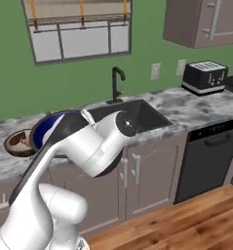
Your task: Place the bowl containing the corn and tomato in the microwave. Close the microwave door and press the start button to microwave the meal.
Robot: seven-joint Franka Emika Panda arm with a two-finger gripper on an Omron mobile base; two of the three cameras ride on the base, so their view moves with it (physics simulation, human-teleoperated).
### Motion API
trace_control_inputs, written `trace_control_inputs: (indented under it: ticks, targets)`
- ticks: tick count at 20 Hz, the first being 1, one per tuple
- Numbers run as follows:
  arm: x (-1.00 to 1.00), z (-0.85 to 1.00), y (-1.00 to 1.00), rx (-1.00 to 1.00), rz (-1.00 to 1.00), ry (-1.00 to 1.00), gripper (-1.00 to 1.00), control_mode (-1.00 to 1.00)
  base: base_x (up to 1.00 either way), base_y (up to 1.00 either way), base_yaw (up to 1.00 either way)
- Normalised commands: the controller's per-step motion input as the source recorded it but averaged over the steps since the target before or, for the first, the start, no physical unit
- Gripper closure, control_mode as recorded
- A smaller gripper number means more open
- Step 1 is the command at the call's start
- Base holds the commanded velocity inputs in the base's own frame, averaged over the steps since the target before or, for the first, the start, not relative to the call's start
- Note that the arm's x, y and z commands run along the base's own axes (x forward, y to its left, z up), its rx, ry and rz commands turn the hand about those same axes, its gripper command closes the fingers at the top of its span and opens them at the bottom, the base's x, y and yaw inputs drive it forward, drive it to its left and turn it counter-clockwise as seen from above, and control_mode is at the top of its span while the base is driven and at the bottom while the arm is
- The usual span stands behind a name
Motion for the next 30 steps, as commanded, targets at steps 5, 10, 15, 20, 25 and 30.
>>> trace_control_inputs:
  ticks: [5, 10, 15, 20, 25, 30]
  targets:
    - [0.00, 0.00, 0.00, 0.00, 0.00, 0.00, 1.00, 1.00, 0.07, -0.04, -0.77]
    - [0.00, 0.00, 0.00, 0.00, 0.00, 0.00, 1.00, 1.00, 0.22, 0.00, -0.75]
    - [0.00, 0.00, 0.00, 0.00, 0.00, 0.00, 1.00, 1.00, 0.31, 0.00, -0.72]
    - [0.00, 0.00, 0.00, 0.00, 0.00, 0.00, 1.00, 1.00, 0.51, 0.00, -0.62]
    - [0.00, 0.00, 0.00, 0.00, 0.00, 0.00, 1.00, 1.00, 0.73, -0.06, -0.40]
    - [0.00, 0.00, 0.00, 0.00, 0.00, 0.00, 1.00, 1.00, 0.95, -0.26, -0.11]
